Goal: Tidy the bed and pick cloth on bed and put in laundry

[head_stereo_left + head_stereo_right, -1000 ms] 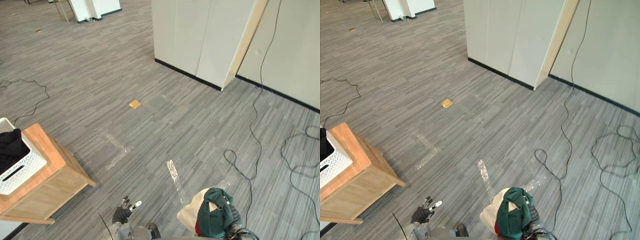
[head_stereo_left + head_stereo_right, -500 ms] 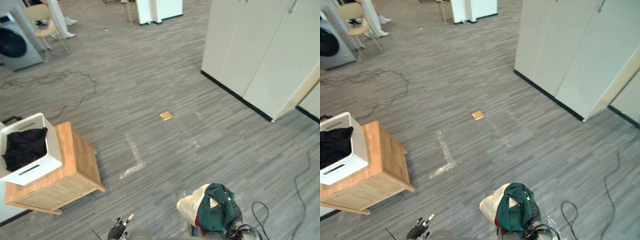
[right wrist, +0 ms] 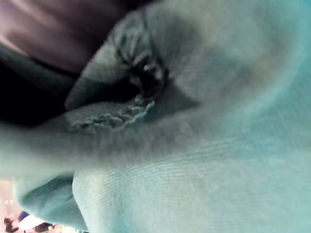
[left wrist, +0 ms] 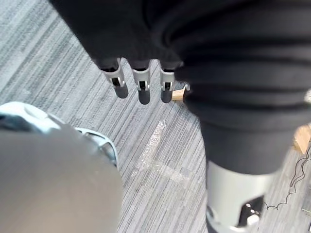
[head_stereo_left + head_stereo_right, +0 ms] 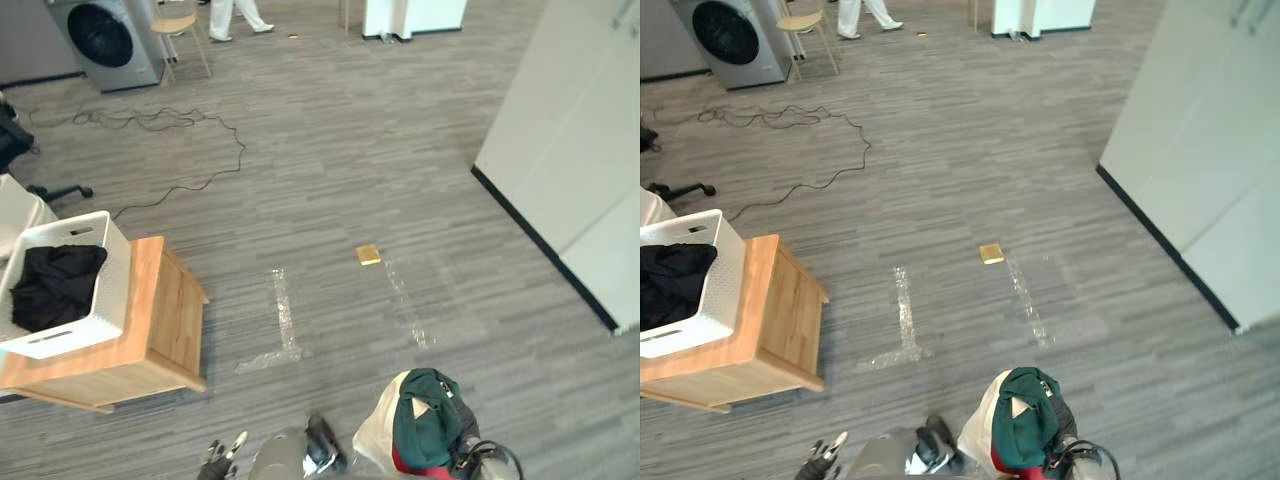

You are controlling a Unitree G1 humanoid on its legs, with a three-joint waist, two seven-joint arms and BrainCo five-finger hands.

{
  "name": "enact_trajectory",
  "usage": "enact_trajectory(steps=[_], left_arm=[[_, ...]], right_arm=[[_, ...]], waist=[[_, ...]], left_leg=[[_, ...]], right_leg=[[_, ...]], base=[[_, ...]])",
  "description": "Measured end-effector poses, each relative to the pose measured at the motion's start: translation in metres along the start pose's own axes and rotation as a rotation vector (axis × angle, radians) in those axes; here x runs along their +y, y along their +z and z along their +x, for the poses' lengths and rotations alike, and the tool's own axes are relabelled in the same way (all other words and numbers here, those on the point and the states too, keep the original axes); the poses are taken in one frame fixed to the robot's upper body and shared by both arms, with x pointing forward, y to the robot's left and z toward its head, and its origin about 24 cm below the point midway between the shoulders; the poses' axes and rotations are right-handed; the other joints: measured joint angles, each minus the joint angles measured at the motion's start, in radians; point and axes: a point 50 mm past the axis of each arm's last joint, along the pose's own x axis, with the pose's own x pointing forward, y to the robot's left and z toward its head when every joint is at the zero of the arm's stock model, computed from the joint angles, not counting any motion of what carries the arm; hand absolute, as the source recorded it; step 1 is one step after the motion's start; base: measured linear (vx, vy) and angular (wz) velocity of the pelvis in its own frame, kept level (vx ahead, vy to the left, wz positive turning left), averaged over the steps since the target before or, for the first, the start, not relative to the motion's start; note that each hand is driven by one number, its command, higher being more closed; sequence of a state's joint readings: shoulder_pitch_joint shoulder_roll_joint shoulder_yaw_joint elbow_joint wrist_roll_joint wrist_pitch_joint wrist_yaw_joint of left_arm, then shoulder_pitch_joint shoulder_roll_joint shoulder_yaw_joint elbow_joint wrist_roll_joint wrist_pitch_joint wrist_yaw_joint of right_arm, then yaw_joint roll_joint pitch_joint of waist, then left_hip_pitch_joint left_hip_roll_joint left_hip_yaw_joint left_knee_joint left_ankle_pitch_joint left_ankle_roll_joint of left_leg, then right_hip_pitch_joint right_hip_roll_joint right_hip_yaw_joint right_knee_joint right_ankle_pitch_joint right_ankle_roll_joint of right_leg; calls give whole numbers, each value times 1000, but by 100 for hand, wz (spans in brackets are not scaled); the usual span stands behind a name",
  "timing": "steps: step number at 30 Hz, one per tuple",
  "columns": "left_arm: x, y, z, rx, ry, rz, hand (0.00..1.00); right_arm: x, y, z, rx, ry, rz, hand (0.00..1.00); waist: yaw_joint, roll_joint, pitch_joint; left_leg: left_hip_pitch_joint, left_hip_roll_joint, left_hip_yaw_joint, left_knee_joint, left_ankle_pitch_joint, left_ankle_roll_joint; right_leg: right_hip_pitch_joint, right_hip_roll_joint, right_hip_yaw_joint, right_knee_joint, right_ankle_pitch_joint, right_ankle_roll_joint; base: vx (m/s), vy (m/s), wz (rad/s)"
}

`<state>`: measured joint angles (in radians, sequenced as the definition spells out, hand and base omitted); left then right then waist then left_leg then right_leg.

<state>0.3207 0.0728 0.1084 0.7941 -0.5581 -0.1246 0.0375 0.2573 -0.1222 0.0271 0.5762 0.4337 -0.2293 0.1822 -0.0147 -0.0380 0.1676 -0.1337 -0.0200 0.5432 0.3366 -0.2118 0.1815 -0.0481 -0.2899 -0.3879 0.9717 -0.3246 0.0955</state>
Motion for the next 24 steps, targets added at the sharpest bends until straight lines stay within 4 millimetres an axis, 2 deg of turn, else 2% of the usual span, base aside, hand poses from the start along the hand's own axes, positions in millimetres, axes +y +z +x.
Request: enact_trajectory(steps=[1,2,3,5,6,7,9,10,11,12,13,14,15,16,17,19,21,22,24], left_arm=[[0,-1,0,9,11,20,0],[0,-2,0,24,21,42,0],[-1,-3,0,30,19,48,0],[-3,-3,0,36,8,70,0],[-5,-2,1,36,-1,88,0],[-5,-1,2,36,-4,93,0],[-3,-2,1,37,-10,92,0],[-2,-2,0,38,-8,91,0],[0,-2,-1,29,-6,87,0],[2,-2,-3,15,-4,79,0],[4,-7,-6,27,2,74,0],[3,-12,-8,36,4,58,0],[-8,-13,-8,39,-25,50,0],[-13,-16,-8,47,-41,42,0],[-17,-19,-9,53,-65,16,0],[-15,-17,-9,45,-88,29,0],[-17,-18,-9,46,-107,29,0],[-19,-16,-9,42,-117,35,0],[-19,-16,-9,40,-120,37,0]], right_arm=[[1,-4,-2,10,-10,10,100],[3,-11,-6,25,-20,24,100],[3,-12,-7,27,-24,27,100],[4,-13,-10,17,-30,31,100],[3,-13,-13,0,-33,37,100],[3,-13,-15,-6,-32,40,100],[5,-14,-20,-29,-27,68,100],[7,-14,-20,-37,-24,72,100],[12,-14,-21,-44,-8,82,100],[17,-12,-20,-47,24,72,100],[18,-13,-21,-39,37,61,100],[20,-9,-17,-42,56,48,100],[17,-7,-16,-38,47,42,100],[14,-4,-14,-43,42,33,100],[12,0,-9,-45,47,18,100],[6,4,-5,-50,21,19,100],[-4,10,-3,-70,-18,24,100],[-9,18,1,-97,-33,11,100],[-12,22,4,-103,-45,7,100]], waist=[[-3,2,8],[-5,21,29],[-6,23,30],[-27,30,33],[-27,31,34],[-26,30,35],[-26,21,43],[-26,17,40],[-24,6,34],[-22,-6,26],[-23,5,19],[-25,12,8],[-27,69,9],[-23,84,19],[-21,112,32],[-22,108,35],[-21,107,35],[-22,105,36],[-21,102,37]], left_leg=[[53,-10,-35,-22,0,-1],[142,-15,-101,-51,1,-2],[173,-14,-135,-67,1,-8],[251,-6,-247,-120,0,-46],[273,3,-299,-142,-8,-68],[279,5,-324,-150,-13,-77],[316,12,-402,-150,-50,-134],[328,16,-409,-145,-68,-149],[352,23,-430,-124,-114,-165],[377,31,-453,-96,-158,-192],[391,48,-462,-88,-177,-211],[338,83,-456,74,-188,-234],[206,165,-423,336,-135,-253],[146,209,-400,452,-74,-243],[70,278,-345,592,-44,-234],[34,295,-246,595,-44,-233],[32,283,-132,487,-47,-239],[24,238,-45,285,-43,-244],[22,196,-12,146,-38,-242]], right_leg=[[-26,-10,16,49,0,0],[-43,4,43,16,-1,1],[-52,18,58,-25,-1,1],[-98,62,109,-242,-2,-1],[-142,90,174,-391,14,14],[-168,105,214,-474,45,17],[-200,120,369,-711,188,23],[-199,118,391,-734,212,32],[-202,114,405,-710,235,24],[-201,115,387,-634,232,3],[-199,124,385,-601,248,-9],[-198,133,351,-548,248,-6],[-164,156,297,-550,233,-24],[-134,171,277,-569,226,-35],[-73,182,243,-611,216,-58],[12,168,201,-670,214,-74],[87,165,171,-741,214,-74],[133,168,141,-785,215,-74],[145,168,123,-803,214,-74]], base=[[543,148,126],[639,111,125],[613,36,145],[479,-31,146],[360,-57,124],[439,-101,125],[534,-217,118],[578,-309,115],[539,-340,99],[569,-370,85],[575,-355,80],[505,-370,89],[474,-355,89],[452,-358,71],[377,-249,45],[433,-291,54],[407,-229,44],[422,-123,37],[299,-52,32]])
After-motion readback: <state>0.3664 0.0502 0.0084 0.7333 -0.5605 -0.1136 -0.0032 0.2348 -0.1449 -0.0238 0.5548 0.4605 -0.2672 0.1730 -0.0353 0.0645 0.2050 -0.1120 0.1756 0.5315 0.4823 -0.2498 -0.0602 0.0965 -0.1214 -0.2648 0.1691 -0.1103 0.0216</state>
